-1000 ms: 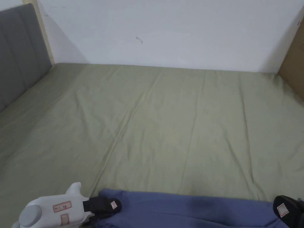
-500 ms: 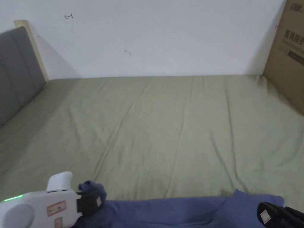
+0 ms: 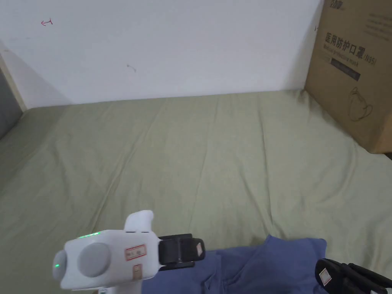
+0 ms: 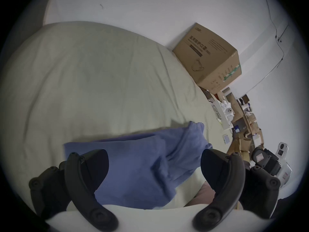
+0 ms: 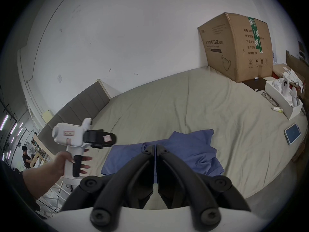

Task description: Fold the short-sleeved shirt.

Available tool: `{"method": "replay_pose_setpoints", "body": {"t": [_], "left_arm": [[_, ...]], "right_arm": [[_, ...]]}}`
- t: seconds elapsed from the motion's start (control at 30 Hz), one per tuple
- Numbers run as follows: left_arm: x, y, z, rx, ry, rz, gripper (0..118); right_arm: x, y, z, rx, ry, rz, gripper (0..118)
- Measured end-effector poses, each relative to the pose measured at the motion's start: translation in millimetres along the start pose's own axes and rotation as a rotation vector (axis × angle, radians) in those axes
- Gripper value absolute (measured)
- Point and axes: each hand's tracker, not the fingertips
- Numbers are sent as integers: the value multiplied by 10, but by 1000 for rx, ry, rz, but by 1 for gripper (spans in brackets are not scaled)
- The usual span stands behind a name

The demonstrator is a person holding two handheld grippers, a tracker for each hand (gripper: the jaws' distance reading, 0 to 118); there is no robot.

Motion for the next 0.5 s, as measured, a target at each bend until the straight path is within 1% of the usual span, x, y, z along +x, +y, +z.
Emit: {"method": "replay_pose_setpoints", "body": {"t": [0.03,0.07,0.1,0.13,0.2,0.23,0.27,0.37,0.5], "left_arm": [[-38,-4,91,11,41,-7,113],[-82,-17,184,10,84,-4,109],[-146,-34,249,8,112,-1,98],[-187,-55,285,16,110,5,92],[-220,-97,309,27,101,19,74],[-208,-111,257,19,103,24,22],[-200,-178,192,12,106,31,1],[-43,-241,-115,-56,70,-1,1],[305,-332,-695,-179,35,-82,1]], "right_arm": [[12,-4,-20,-4,-1,-12,3],[30,-11,-38,-6,-1,-26,3],[43,-16,-52,-7,1,-40,3],[52,-19,-62,-7,4,-48,3],[64,-26,-77,-4,8,-56,3],[61,-27,-77,-3,8,-56,3],[58,-28,-75,-2,9,-54,3],[53,-30,-52,-4,12,-43,3],[82,-14,10,-17,13,-33,3]]}}
